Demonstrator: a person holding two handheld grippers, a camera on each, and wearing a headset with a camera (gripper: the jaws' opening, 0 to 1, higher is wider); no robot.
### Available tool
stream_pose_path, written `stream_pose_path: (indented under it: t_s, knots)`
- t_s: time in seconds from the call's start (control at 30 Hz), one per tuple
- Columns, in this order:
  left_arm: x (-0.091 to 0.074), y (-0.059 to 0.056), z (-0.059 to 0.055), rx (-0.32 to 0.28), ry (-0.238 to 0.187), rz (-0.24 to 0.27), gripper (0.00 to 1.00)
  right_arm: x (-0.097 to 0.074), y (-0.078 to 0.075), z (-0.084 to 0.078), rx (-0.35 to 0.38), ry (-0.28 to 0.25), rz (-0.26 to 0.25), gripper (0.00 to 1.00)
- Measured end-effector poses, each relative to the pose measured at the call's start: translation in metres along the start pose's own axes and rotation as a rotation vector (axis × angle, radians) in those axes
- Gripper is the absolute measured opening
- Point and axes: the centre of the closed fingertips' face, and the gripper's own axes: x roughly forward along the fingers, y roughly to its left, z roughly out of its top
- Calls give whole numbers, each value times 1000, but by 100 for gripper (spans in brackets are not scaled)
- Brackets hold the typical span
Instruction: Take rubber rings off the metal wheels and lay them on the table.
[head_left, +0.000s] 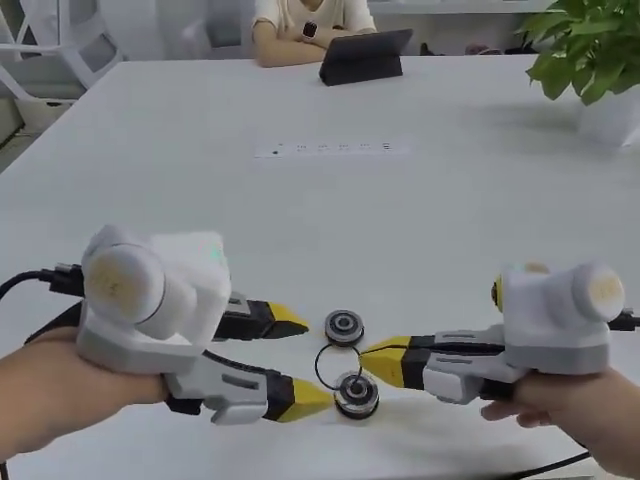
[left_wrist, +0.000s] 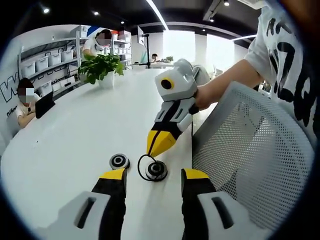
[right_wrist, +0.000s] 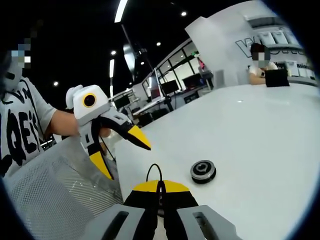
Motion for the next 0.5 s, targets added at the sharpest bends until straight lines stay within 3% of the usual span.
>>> stream_pose_path:
  t_s: [0.5]
  knots:
    - [-24, 12, -13, -49, 9, 62, 44, 20, 1, 7, -71, 73, 54, 0]
